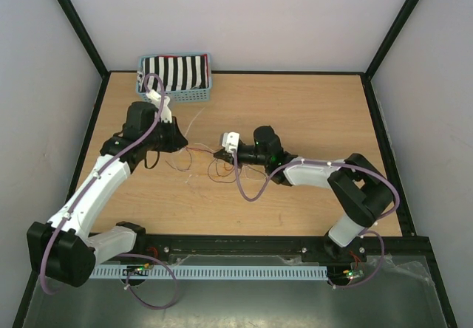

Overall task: Zip-tie the wires
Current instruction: Adjust the cable at the center of the board.

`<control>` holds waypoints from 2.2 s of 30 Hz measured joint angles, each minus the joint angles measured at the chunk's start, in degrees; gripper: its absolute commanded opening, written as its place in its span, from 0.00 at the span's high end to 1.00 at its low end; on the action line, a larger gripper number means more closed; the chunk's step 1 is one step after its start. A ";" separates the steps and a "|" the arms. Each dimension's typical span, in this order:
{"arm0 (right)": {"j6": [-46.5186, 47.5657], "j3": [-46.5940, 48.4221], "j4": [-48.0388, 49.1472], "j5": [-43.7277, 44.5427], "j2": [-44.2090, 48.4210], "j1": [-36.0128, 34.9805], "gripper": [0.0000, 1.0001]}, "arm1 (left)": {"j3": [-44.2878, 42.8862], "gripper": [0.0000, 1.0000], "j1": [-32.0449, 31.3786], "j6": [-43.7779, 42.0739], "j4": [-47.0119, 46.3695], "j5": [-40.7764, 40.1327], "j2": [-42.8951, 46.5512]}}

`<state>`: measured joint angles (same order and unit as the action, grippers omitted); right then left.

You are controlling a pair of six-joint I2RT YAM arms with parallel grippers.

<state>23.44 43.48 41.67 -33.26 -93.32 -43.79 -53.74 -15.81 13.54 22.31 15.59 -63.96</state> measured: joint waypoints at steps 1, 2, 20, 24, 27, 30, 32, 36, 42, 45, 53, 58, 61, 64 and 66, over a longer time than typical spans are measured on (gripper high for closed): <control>-0.55 0.13 0.02 -0.35 -0.15 0.00 0.89 | 0.00 1.00 0.00 0.00 0.00 0.02 -0.07; -1.03 0.35 0.02 -0.66 -0.39 0.00 0.89 | 0.00 1.00 0.00 0.00 0.00 0.04 -0.13; -3.06 3.52 -0.59 -0.50 -2.56 -0.81 0.78 | 0.00 1.00 1.07 1.11 -0.02 0.39 -0.81; -2.43 3.13 -1.68 0.28 -1.73 -0.74 0.74 | 0.00 1.00 1.53 1.27 0.00 0.39 -0.81; -2.19 2.10 -2.10 0.79 -0.68 -0.44 0.67 | 0.00 1.00 1.77 1.27 -0.02 0.42 -0.79; -2.03 1.66 -2.29 0.87 0.02 -0.26 0.65 | 0.00 1.00 1.77 1.27 -0.02 0.52 -0.79; -2.47 1.66 -2.25 0.28 0.07 -0.13 0.63 | 0.00 1.00 1.77 1.27 -0.02 0.85 -0.79; -3.52 1.77 -0.94 -0.90 -0.46 -0.11 0.61 | 0.00 1.00 1.88 1.25 -0.02 1.57 -0.76; -4.39 4.74 0.07 -1.51 -4.02 -0.13 0.60 | 0.00 1.00 1.90 1.20 -0.02 2.56 -0.22; -4.42 6.36 0.48 -1.86 -5.44 -0.22 0.60 | 0.00 1.00 1.90 1.18 -0.02 3.04 0.07; -4.39 7.76 0.87 -2.32 -7.80 -0.50 0.60 | 0.00 1.00 1.92 1.14 -0.02 3.91 0.24; -4.37 8.41 0.87 -2.34 -9.05 -0.72 0.62 | 0.00 1.00 1.92 1.09 -0.02 3.98 0.24; -4.37 8.59 0.92 -2.38 -9.33 -0.94 0.68 | 0.00 1.00 1.92 1.07 -0.02 4.00 0.24; -4.37 8.66 0.92 -2.40 -9.57 -0.98 0.75 | 0.00 1.00 1.92 1.05 -0.02 4.04 0.24; -4.35 8.66 0.92 -2.38 -9.66 -1.09 0.77 | 0.00 1.00 1.92 1.01 -0.02 4.04 0.24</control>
<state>19.09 52.14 42.59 -35.64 -102.98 -44.88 -53.74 -13.89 14.55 22.28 19.64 -63.72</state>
